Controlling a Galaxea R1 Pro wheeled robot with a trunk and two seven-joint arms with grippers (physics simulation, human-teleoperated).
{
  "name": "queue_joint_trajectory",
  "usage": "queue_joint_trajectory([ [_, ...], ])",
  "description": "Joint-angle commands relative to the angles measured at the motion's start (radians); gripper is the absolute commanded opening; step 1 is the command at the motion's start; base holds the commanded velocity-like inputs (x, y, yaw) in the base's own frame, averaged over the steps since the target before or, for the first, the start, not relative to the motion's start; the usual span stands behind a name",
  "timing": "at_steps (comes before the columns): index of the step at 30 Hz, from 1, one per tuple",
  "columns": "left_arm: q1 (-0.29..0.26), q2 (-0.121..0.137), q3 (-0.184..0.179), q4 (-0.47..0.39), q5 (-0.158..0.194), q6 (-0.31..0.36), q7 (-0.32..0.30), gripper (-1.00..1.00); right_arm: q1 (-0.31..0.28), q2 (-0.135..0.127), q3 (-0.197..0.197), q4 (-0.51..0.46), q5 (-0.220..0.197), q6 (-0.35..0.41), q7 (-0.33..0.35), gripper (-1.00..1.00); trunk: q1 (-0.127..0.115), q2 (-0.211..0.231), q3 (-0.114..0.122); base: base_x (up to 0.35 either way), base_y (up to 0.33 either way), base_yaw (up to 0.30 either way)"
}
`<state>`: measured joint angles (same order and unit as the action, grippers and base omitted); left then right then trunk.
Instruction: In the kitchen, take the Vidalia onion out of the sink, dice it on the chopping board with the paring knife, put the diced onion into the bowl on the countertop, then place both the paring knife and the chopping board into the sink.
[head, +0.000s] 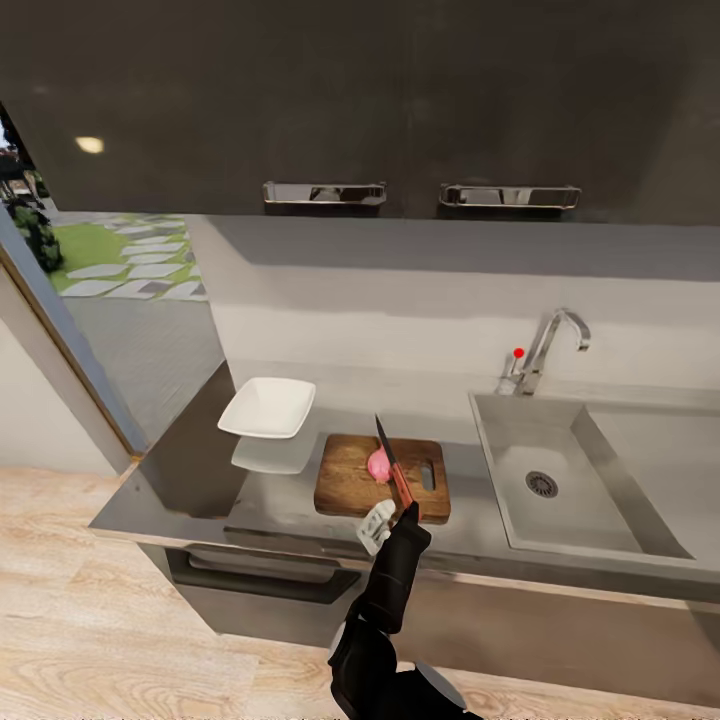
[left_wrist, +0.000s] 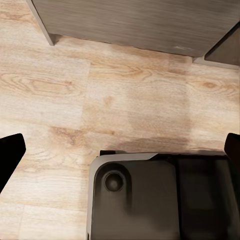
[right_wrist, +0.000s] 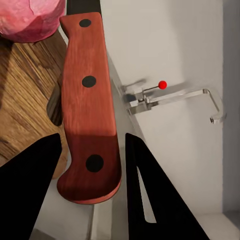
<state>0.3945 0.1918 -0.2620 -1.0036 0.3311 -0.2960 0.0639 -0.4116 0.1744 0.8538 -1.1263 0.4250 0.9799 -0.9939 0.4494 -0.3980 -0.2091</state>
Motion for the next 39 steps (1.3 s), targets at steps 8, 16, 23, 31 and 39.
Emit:
queue_joint_trajectory([
  [8, 0.000, 0.001, -0.005, -0.003, 0.006, -0.003, 0.007, 1.00, -0.001, 0.000, 0.001, 0.000, -0.001, 0.003, -0.005, -1.00, 0.001, -0.002, -0.007, 0.000, 0.000, 0.000],
  [16, 0.000, 0.001, -0.005, -0.003, 0.006, -0.003, 0.007, 1.00, -0.001, 0.000, 0.001, 0.000, 0.000, 0.003, -0.005, -1.00, 0.001, -0.002, -0.007, 0.000, 0.000, 0.000],
  [23, 0.000, 0.001, -0.005, -0.003, 0.006, -0.003, 0.007, 1.00, -0.001, 0.000, 0.001, 0.000, 0.000, 0.003, -0.005, -1.00, 0.001, -0.002, -0.007, 0.000, 0.000, 0.000],
  [31, 0.000, 0.001, -0.005, -0.001, 0.006, -0.003, 0.007, 1.00, -0.001, 0.000, 0.001, 0.000, 0.000, 0.003, -0.005, -1.00, 0.001, -0.002, -0.007, 0.000, 0.000, 0.000],
  [39, 0.000, 0.000, -0.005, -0.001, 0.006, -0.003, 0.007, 1.00, -0.001, 0.000, 0.001, 0.000, 0.000, 0.003, -0.005, -1.00, 0.001, -0.002, -0.007, 0.000, 0.000, 0.000],
])
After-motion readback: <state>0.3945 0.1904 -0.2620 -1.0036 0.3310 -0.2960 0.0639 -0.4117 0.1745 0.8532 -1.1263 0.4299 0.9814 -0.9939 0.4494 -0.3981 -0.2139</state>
